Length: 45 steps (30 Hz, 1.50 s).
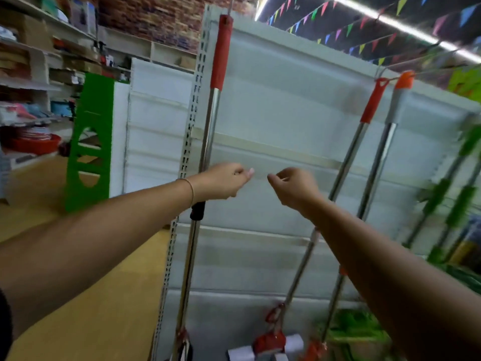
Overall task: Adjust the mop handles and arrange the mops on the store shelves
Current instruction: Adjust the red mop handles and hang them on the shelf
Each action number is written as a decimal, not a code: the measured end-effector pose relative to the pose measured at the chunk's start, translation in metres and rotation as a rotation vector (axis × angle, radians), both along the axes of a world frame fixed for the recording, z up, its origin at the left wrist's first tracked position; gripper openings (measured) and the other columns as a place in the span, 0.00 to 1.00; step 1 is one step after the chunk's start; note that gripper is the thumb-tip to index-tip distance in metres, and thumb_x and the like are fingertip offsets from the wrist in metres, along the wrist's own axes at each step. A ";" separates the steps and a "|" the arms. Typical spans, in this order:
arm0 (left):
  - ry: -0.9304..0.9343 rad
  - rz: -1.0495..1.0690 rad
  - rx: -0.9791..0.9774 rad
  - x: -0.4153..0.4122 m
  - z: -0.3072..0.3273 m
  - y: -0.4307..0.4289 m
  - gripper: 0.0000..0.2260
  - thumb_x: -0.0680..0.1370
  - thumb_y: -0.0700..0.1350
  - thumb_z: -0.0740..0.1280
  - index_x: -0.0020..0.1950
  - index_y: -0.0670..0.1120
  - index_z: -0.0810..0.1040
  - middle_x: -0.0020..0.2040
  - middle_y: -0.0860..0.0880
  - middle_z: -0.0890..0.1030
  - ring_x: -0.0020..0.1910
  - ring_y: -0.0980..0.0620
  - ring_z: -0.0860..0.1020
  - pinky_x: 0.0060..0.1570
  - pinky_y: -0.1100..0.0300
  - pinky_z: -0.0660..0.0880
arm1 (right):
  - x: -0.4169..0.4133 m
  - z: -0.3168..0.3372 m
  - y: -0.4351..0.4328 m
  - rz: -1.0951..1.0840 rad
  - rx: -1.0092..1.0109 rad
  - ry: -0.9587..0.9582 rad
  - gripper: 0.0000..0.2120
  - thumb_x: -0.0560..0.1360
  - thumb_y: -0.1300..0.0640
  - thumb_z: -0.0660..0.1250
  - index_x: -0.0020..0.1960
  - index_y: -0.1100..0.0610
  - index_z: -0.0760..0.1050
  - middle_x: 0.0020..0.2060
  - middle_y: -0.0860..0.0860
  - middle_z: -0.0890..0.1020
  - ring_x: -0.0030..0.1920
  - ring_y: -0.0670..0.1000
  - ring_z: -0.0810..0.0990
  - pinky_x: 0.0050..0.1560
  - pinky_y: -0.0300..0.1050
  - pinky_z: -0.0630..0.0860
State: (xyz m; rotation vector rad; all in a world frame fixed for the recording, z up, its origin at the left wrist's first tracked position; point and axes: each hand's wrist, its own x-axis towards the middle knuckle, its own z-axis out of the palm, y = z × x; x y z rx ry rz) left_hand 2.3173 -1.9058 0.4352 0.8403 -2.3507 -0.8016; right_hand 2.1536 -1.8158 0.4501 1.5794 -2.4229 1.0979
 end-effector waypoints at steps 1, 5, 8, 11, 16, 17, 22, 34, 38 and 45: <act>-0.002 -0.016 -0.008 -0.008 0.003 0.007 0.25 0.82 0.61 0.54 0.60 0.41 0.75 0.53 0.43 0.81 0.50 0.46 0.82 0.55 0.44 0.79 | -0.010 0.002 0.012 -0.016 0.002 -0.005 0.15 0.77 0.45 0.65 0.48 0.56 0.82 0.36 0.52 0.83 0.43 0.57 0.85 0.47 0.47 0.80; 0.030 -0.083 0.013 -0.054 0.009 0.041 0.23 0.83 0.58 0.55 0.61 0.40 0.75 0.56 0.41 0.80 0.50 0.45 0.82 0.54 0.44 0.79 | -0.052 0.005 0.070 -0.066 -0.009 -0.042 0.17 0.77 0.43 0.65 0.50 0.56 0.82 0.43 0.54 0.85 0.46 0.57 0.84 0.53 0.57 0.82; 0.029 -0.135 0.008 -0.100 0.009 0.078 0.23 0.83 0.58 0.55 0.58 0.40 0.76 0.55 0.40 0.80 0.50 0.44 0.81 0.52 0.46 0.79 | -0.087 0.005 0.123 -0.115 -0.015 -0.052 0.13 0.78 0.45 0.65 0.41 0.53 0.78 0.40 0.54 0.84 0.43 0.56 0.84 0.51 0.58 0.82; -0.014 -0.192 -0.032 -0.149 0.010 0.123 0.21 0.82 0.60 0.54 0.57 0.45 0.77 0.53 0.43 0.81 0.49 0.47 0.81 0.54 0.45 0.79 | -0.127 0.005 0.177 -0.188 -0.033 -0.061 0.12 0.78 0.45 0.66 0.43 0.53 0.79 0.40 0.55 0.84 0.44 0.58 0.84 0.51 0.59 0.82; -0.047 -0.337 -0.146 -0.233 0.010 0.206 0.16 0.81 0.60 0.56 0.48 0.51 0.76 0.51 0.47 0.81 0.54 0.44 0.80 0.57 0.46 0.77 | -0.195 0.000 0.272 -0.333 -0.038 -0.065 0.18 0.77 0.47 0.66 0.47 0.61 0.84 0.40 0.58 0.85 0.42 0.59 0.85 0.49 0.58 0.82; -0.045 -0.357 -0.190 -0.249 0.009 0.223 0.14 0.81 0.60 0.57 0.48 0.52 0.75 0.51 0.46 0.81 0.54 0.45 0.80 0.57 0.48 0.76 | -0.209 -0.003 0.291 -0.355 -0.039 -0.076 0.17 0.77 0.47 0.66 0.46 0.61 0.84 0.38 0.58 0.85 0.41 0.59 0.85 0.47 0.58 0.83; -0.044 -0.433 -0.364 -0.319 0.001 0.312 0.16 0.83 0.56 0.57 0.55 0.46 0.79 0.46 0.50 0.80 0.48 0.49 0.78 0.46 0.59 0.70 | -0.272 -0.018 0.386 -0.464 -0.001 -0.068 0.16 0.77 0.48 0.66 0.45 0.61 0.83 0.37 0.57 0.85 0.36 0.55 0.81 0.46 0.54 0.82; -0.154 -0.727 -0.377 -0.458 -0.025 0.456 0.20 0.82 0.59 0.55 0.63 0.47 0.76 0.52 0.47 0.80 0.51 0.48 0.78 0.53 0.52 0.76 | -0.359 -0.040 0.577 -0.693 0.082 -0.104 0.15 0.78 0.49 0.67 0.49 0.61 0.82 0.43 0.57 0.85 0.45 0.56 0.84 0.51 0.57 0.82; -0.175 -0.808 -0.401 -0.496 -0.029 0.492 0.22 0.82 0.60 0.54 0.65 0.47 0.74 0.54 0.47 0.80 0.52 0.48 0.78 0.55 0.50 0.76 | -0.379 -0.050 0.615 -0.787 0.043 -0.140 0.14 0.77 0.47 0.67 0.50 0.57 0.81 0.43 0.54 0.84 0.45 0.54 0.84 0.49 0.57 0.83; -0.183 -0.932 -0.408 -0.568 -0.050 0.529 0.23 0.82 0.61 0.54 0.67 0.47 0.73 0.58 0.46 0.80 0.56 0.46 0.78 0.55 0.52 0.76 | -0.417 -0.070 0.656 -0.913 0.023 -0.204 0.13 0.78 0.50 0.66 0.51 0.61 0.80 0.46 0.58 0.83 0.48 0.58 0.83 0.52 0.61 0.81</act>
